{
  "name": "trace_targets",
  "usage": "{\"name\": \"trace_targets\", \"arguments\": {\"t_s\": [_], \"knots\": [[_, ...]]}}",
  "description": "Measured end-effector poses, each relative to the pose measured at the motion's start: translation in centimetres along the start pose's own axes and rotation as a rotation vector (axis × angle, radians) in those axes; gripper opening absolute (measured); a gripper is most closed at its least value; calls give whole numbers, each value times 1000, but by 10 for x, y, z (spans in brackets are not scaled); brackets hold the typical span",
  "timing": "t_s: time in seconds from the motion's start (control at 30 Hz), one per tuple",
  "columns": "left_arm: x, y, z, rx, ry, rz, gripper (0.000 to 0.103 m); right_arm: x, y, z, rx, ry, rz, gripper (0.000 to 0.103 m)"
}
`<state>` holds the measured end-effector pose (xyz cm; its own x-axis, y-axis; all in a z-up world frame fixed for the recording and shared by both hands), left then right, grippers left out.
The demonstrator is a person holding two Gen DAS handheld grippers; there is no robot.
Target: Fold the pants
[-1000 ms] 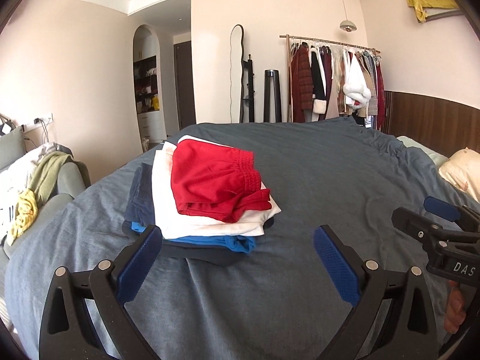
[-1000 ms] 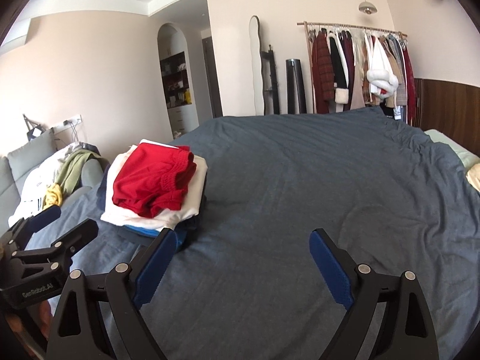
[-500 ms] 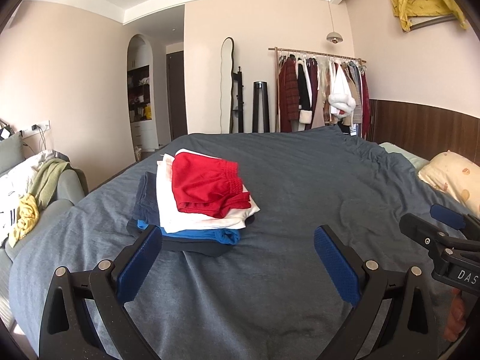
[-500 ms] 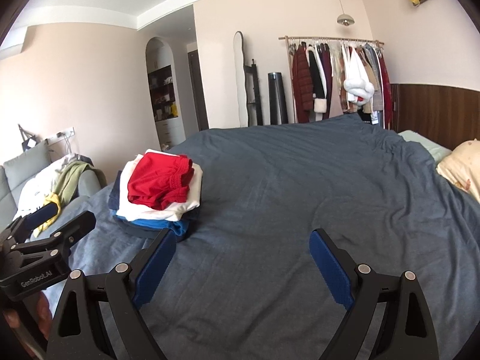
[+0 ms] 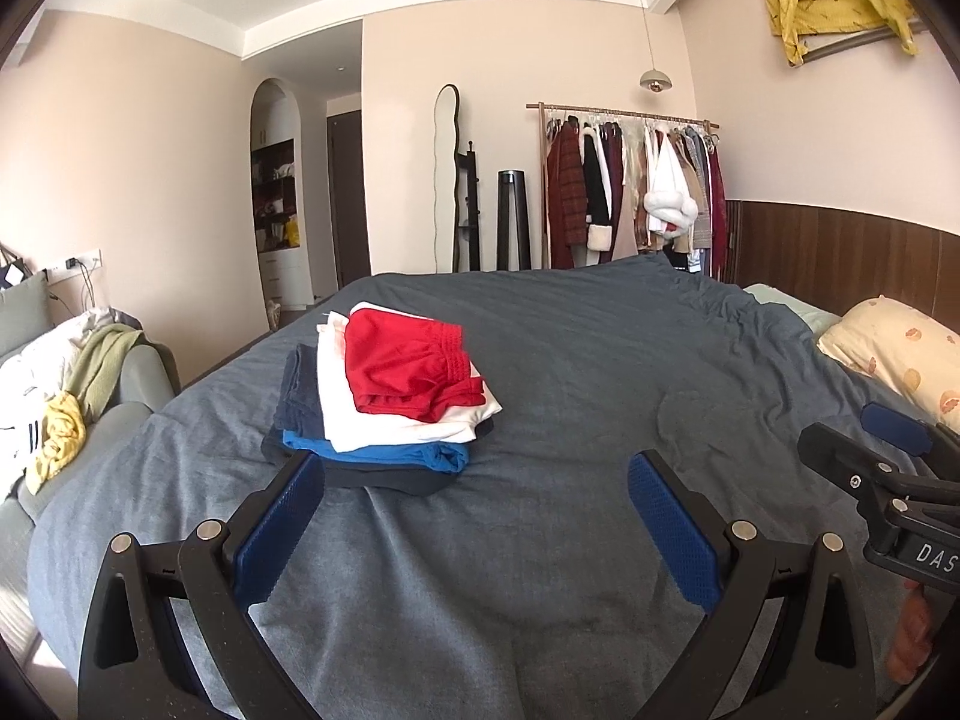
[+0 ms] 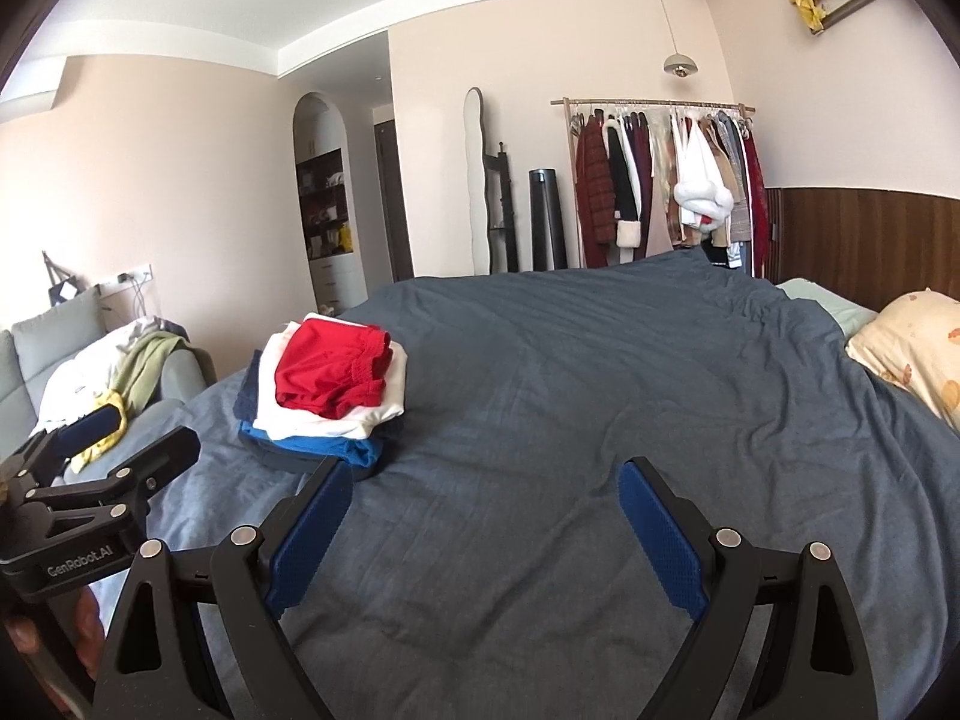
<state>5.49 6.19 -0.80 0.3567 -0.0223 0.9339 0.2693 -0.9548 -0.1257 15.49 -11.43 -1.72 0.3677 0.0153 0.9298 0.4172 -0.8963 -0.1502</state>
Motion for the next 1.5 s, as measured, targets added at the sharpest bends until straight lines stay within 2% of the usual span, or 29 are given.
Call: {"name": "trace_targets", "arguments": {"t_s": [0.6, 1.07, 1.3, 1.5], "knots": [[-16, 7, -5, -16, -50, 5, 103, -18, 5, -17, 2, -20, 17, 91], [-15, 7, -8, -16, -38, 4, 103, -20, 7, -18, 3, -25, 17, 91], [-17, 5, -7, 4, -49, 10, 103, -22, 8, -18, 1, -27, 22, 91], [-19, 4, -4, -12, -62, -2, 103, -24, 9, -18, -4, -30, 22, 91]]}}
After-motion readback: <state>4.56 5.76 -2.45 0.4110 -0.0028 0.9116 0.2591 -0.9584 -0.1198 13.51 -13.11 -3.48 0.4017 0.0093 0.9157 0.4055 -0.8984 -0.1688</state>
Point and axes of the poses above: each gripper's, at about its wrist camera, not at the fingertips, and z roughly the way its jaws point, y to its right, x to its top, the point moved 7 cm from there along z, roughly the way its jaws point, and after that the axes turned 13 degrees about x, right-handed, at the moved point
